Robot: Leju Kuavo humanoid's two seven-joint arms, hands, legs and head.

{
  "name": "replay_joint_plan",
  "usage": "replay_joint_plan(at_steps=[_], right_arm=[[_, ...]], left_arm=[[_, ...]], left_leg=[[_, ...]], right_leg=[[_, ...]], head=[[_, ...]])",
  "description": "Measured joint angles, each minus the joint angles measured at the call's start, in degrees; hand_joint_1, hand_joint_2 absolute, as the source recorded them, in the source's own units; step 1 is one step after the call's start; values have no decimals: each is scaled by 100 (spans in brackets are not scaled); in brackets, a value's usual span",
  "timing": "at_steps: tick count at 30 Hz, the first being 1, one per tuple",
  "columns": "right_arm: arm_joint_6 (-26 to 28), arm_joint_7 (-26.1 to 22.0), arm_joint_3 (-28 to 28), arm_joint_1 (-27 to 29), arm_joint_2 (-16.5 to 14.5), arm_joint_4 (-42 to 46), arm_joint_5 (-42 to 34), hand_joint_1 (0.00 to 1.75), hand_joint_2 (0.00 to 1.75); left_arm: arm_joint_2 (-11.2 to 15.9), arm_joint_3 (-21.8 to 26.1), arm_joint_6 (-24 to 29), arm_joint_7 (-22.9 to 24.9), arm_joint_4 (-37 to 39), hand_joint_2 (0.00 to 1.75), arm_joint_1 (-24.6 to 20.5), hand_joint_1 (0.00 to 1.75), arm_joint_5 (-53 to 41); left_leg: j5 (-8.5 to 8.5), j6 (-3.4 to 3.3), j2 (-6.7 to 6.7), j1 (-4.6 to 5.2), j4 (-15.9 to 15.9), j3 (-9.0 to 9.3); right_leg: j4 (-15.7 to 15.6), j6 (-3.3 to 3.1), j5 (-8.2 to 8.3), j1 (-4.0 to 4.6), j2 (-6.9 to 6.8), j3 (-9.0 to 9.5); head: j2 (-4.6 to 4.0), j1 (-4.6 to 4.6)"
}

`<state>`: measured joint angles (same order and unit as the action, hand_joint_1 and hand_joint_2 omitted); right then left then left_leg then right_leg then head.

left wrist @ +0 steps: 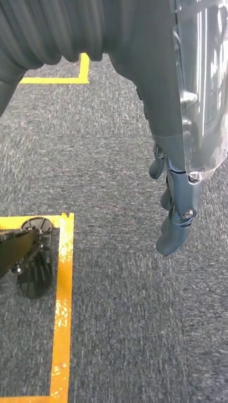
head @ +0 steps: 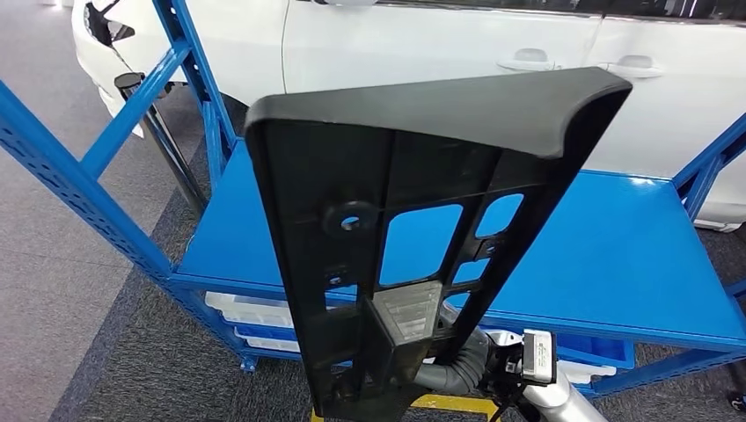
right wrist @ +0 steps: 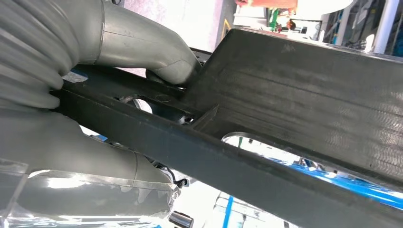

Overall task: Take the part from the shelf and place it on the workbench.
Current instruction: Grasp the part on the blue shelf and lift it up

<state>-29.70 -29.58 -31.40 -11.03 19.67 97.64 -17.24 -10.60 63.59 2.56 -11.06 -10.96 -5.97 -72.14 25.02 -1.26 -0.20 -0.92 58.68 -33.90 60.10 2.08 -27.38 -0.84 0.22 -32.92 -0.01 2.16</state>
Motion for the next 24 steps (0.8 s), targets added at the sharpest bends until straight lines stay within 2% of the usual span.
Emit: replay_joint_plan(at_steps=[1,4,5,6,7,9,10,11,12,14,15,16,19,20,21,22,24], right_arm=[[-10,5,7,-3,1,13,10,150,175],[-3,50,20,-11,0,23,42,150,175],[7,65,24,-10,-3,24,48,150,175],[18,73,28,-6,-10,27,52,150,175],[35,75,33,3,-20,32,60,150,175],[71,77,39,34,-44,43,86,150,175],[85,77,43,52,-55,45,101,150,175],[90,76,47,69,-65,45,114,150,175],[87,76,54,80,-76,46,127,150,175],[75,75,79,90,-99,50,145,150,175],[66,75,97,90,-109,52,151,150,175],[56,76,114,90,-116,54,152,150,175],[32,74,150,94,-134,54,155,150,175],[24,72,161,100,-138,54,155,150,175],[19,71,177,104,-139,54,155,150,175],[14,69,193,108,-139,54,155,150,175],[13,68,218,115,-142,54,155,150,175]], left_arm=[[0,2,0,0,0,175,-5,0,-2],[-1,3,0,1,1,175,-7,0,-27],[-1,3,0,4,0,175,-6,0,-41],[0,3,0,11,0,175,-6,0,-54],[0,3,0,18,0,175,-7,0,-65],[2,3,0,34,1,175,-7,0,-77],[3,3,0,40,0,175,-8,0,-79],[5,3,0,48,0,175,-8,0,-79],[7,3,0,54,-1,175,-10,0,-80],[9,3,1,61,1,175,-26,0,-81],[9,3,4,60,0,175,-37,0,-81],[9,2,8,60,1,175,-45,0,-82],[8,3,17,59,1,175,-33,0,-86],[10,3,20,59,1,175,-32,0,-87],[12,4,26,59,1,175,-36,0,-87],[14,4,33,58,1,175,-43,0,-88],[17,4,43,58,1,175,-47,0,-88]], left_leg=[[-14,33,0,7,0,-8],[-55,144,-4,9,-9,-40],[14,173,-5,6,43,-73],[167,194,-6,4,195,-137],[400,207,-5,-2,469,-234],[893,227,-3,-2,1213,-452],[1029,233,-2,-2,1475,-490],[1060,230,-2,-1,1539,-431],[984,218,-2,-1,1344,-244],[753,168,-3,10,503,333],[661,139,-9,23,143,549],[611,111,-14,37,-67,662],[478,21,-15,65,-116,605],[402,-17,-3,58,-128,554],[314,-55,11,44,-144,480],[226,-83,25,31,-156,392],[80,-111,40,35,-152,202]], right_leg=[[-166,-29,53,16,5,74],[-216,-139,134,34,-2,29],[-239,-188,176,24,-14,5],[-264,-236,225,14,-27,-28],[-277,-271,271,12,-39,-72],[-272,-307,354,37,-48,-186],[-265,-310,397,51,-51,-246],[-256,-308,440,62,-51,-307],[-243,-301,482,70,-50,-367],[-207,-268,565,84,-44,-472],[-190,-242,604,90,-43,-505],[-181,-209,643,90,-45,-524],[-229,-102,785,68,-40,-546],[-214,-70,743,61,-30,-585],[-101,-41,577,54,-21,-653],[129,-13,307,41,-13,-743],[866,40,-312,13,-14,-915]], head=[[1,0],[0,0],[0,0],[-1,-1],[0,0],[0,0],[1,0],[1,0],[1,0],[1,1],[0,0],[-1,0],[0,1],[0,1],[0,0],[0,-1],[1,-1]])
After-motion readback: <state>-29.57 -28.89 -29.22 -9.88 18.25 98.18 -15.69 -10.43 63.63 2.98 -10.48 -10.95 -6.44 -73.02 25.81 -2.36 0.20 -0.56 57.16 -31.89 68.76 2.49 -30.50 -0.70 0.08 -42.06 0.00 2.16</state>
